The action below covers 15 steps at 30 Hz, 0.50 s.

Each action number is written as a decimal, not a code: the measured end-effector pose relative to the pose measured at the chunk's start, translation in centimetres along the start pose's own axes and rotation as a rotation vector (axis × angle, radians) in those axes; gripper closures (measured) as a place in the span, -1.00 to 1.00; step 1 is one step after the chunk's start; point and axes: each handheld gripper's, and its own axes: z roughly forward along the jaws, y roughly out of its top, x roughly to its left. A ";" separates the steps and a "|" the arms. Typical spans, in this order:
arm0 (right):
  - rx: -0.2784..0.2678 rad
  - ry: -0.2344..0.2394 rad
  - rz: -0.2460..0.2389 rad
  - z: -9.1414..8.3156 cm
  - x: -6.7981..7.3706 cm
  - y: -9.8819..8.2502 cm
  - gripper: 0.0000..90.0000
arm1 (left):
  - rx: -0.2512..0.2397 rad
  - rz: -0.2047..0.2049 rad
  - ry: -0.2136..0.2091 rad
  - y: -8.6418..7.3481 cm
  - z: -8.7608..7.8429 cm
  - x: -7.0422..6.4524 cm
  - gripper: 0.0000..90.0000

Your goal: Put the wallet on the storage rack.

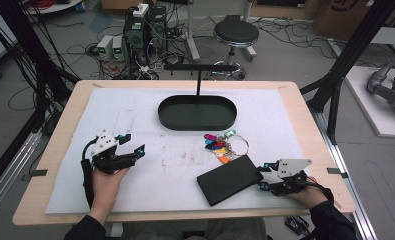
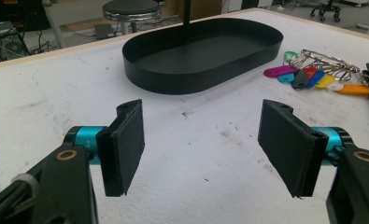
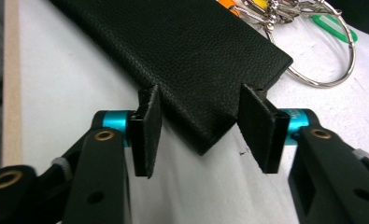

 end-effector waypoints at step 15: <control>0.001 -0.023 -0.127 0.4 0.7 0.0 0.23 | 0.005 -0.013 -0.014 -0.1 0.1 -0.2 -0.30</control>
